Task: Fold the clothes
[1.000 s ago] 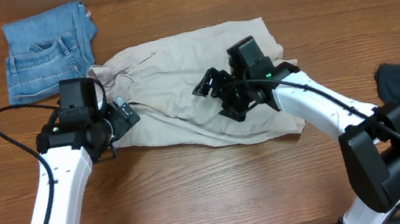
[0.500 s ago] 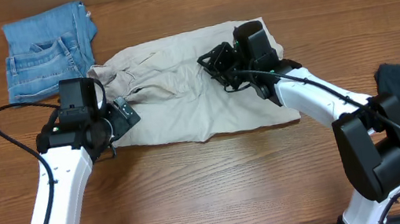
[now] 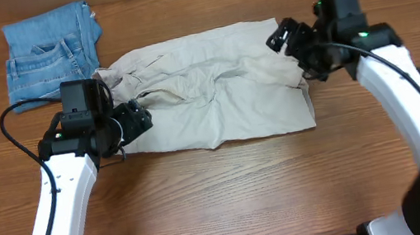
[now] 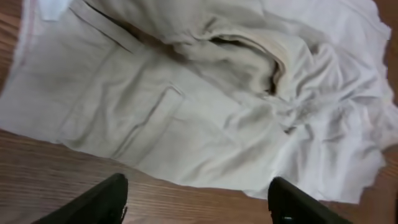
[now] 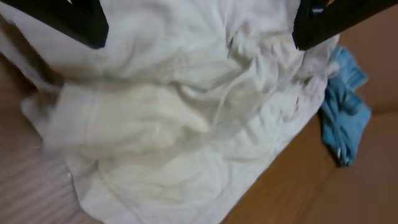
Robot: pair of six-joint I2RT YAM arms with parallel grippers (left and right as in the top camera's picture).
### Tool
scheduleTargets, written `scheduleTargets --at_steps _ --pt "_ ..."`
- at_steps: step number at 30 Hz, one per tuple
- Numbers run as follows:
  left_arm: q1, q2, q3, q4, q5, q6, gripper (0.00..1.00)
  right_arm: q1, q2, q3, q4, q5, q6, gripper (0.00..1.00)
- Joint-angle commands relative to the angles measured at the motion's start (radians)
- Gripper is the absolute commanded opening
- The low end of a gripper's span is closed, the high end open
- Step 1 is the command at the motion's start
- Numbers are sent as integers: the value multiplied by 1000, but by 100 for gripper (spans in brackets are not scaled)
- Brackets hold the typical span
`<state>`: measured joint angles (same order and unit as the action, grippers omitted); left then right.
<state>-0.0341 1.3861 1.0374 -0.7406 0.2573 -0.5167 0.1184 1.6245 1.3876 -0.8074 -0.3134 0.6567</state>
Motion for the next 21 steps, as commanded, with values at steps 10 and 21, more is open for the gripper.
scheduleTargets --at_steps 10,21 --pt "32 314 464 -83 -264 413 100 -3 -47 21 -296 -13 -194 100" --pt "75 499 464 -99 113 853 100 -2 -47 21 -328 -18 -193 100"
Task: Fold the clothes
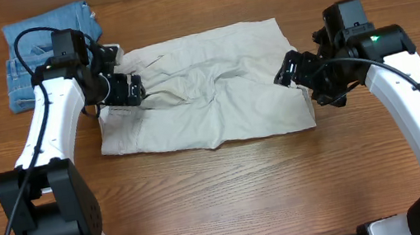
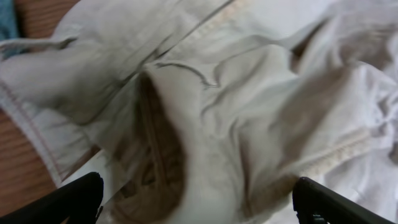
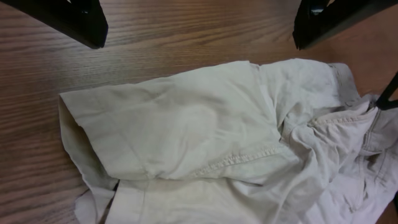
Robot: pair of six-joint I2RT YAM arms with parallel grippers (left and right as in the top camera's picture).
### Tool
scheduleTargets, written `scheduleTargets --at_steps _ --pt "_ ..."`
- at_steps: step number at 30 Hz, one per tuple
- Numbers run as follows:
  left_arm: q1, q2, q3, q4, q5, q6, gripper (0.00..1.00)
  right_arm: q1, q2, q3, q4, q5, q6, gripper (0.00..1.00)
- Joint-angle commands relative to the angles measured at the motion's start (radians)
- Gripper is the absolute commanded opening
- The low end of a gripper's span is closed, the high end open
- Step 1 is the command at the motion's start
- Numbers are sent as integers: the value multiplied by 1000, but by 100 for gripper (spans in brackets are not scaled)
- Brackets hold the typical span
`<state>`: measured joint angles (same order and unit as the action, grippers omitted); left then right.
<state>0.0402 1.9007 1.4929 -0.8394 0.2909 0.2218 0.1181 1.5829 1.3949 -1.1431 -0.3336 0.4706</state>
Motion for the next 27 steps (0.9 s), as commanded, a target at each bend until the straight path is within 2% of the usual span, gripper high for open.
scheduleTargets --at_steps 1,4,5,8,9,11,13,14,18,20,27 --pt "0 -16 9 -7 99 146 100 -2 -5 14 7 3 -7 100" --pt "-2 -11 8 -32 137 191 100 -2 -5 14 8 3 -7 100" --pt "-2 -9 8 -40 137 191 95 -2 -5 14 9 3 -6 100" --pt "-2 -8 8 -39 140 190 68 -2 -5 14 10 3 -7 100" --pt "-2 -8 8 -35 145 190 48 -2 -5 14 8 3 -7 100" --pt "-2 -8 8 -8 144 164 23 -2 -5 14 8 2 -6 100" --pt "6 -8 8 62 126 72 12 -2 -5 14 8 3 -3 100" --pt "16 -8 15 116 79 -30 4 -2 -5 14 9 3 -3 100" --pt "61 -8 41 223 -34 -256 4 -2 -5 13 12 3 -3 99" --pt "80 -8 41 265 -182 -375 4 -1 -5 12 11 3 -3 98" --pt "84 -7 34 272 -526 -598 4 0 -5 11 12 3 -3 95"
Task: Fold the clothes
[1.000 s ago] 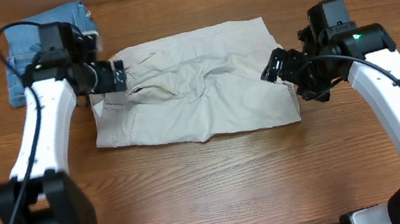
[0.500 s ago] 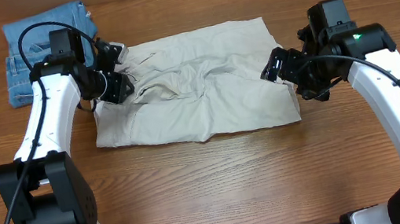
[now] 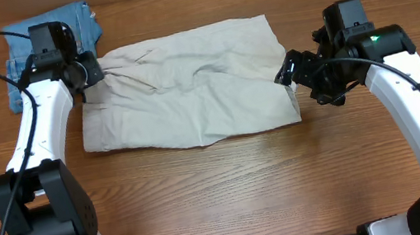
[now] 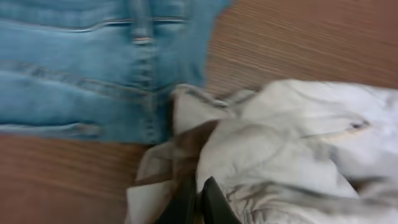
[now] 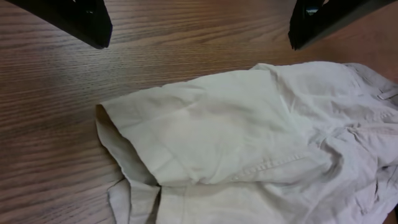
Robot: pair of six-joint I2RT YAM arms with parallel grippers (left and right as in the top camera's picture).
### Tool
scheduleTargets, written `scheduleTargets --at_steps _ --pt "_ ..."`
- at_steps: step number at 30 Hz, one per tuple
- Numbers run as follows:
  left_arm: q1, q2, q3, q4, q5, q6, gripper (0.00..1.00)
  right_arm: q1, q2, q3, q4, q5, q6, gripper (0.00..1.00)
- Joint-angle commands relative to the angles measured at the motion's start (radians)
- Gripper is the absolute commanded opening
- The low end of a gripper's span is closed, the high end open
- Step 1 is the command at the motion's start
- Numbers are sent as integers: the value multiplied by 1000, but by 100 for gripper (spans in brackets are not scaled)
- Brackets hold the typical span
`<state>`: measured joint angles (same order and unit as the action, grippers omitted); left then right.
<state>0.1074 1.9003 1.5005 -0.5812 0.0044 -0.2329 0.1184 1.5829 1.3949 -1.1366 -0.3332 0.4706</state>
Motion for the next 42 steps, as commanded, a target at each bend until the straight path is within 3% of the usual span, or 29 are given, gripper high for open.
scheduleTargets --at_steps 1,2,4,6,12,14,15,16,17,18,19,20,24,32,38,42 --pt "17 -7 24 9 -310 -200 5 -1 -5 11 11 3 -3 95" --pt "17 -6 24 8 -330 -213 11 0 -5 11 18 3 -3 94" --pt "17 -6 24 10 -325 -207 91 5 -5 11 36 3 -3 94" --pt "16 -7 26 2 -319 -178 100 14 -5 12 55 2 -3 94" --pt "-16 -171 125 -216 -263 -174 100 116 -4 12 264 -121 -6 95" --pt "-31 -243 125 -282 -185 -175 98 154 -2 12 324 -122 24 89" --pt "-36 -270 125 -343 -125 -174 91 184 5 12 376 -122 63 80" --pt "-36 -277 124 -386 -67 -178 82 206 16 12 417 -133 88 73" --pt "-39 -269 117 -430 78 -182 52 240 48 12 476 -171 116 48" --pt "-45 -252 105 -445 163 -181 29 262 82 12 501 -177 146 32" --pt "-53 -234 91 -455 203 -182 12 276 122 12 512 -178 166 19" --pt "-74 -194 66 -458 257 -182 4 281 185 12 524 -188 189 13" --pt "-180 6 56 -361 356 -142 4 280 367 12 702 -387 128 4" --pt "-201 325 56 -207 373 -151 5 177 512 12 702 -383 81 6" --pt "-150 353 56 -204 200 -133 14 32 574 12 612 -224 48 6" --pt "-107 353 56 -226 180 -117 16 -35 576 12 553 -106 48 6"
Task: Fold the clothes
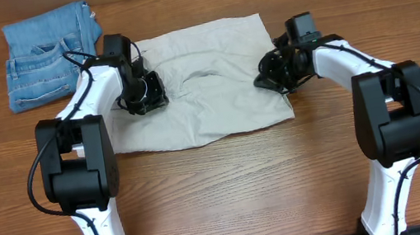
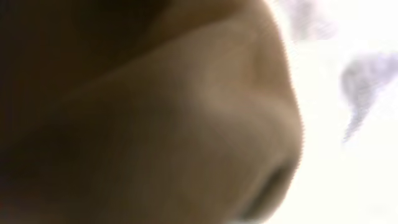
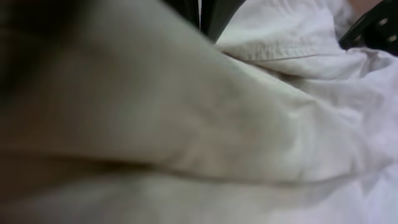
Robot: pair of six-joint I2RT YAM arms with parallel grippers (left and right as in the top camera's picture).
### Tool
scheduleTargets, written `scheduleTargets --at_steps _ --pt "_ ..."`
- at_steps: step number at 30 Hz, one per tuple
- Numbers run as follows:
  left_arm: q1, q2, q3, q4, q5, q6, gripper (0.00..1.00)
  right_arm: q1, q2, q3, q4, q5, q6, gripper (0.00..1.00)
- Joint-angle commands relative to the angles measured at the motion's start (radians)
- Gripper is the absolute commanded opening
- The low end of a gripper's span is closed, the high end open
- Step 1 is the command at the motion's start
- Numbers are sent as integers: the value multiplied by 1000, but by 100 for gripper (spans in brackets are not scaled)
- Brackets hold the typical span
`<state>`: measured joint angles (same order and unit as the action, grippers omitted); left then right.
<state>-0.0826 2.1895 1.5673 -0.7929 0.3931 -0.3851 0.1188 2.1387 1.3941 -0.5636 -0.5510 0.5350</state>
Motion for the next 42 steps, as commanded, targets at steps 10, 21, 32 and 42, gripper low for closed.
scheduleTargets --at_steps 10,21,32,42 --pt "54 24 -10 -142 -158 109 4 -122 2 13 -158 289 0 4" --pt "-89 -496 -10 -127 -263 137 86 -98 -394 13 -278 225 -21 64" --pt "-82 -477 -11 -210 -216 100 100 -57 -168 13 -100 174 -11 83" --pt "-82 -477 -11 -217 -217 101 100 -57 -60 13 22 66 68 59"
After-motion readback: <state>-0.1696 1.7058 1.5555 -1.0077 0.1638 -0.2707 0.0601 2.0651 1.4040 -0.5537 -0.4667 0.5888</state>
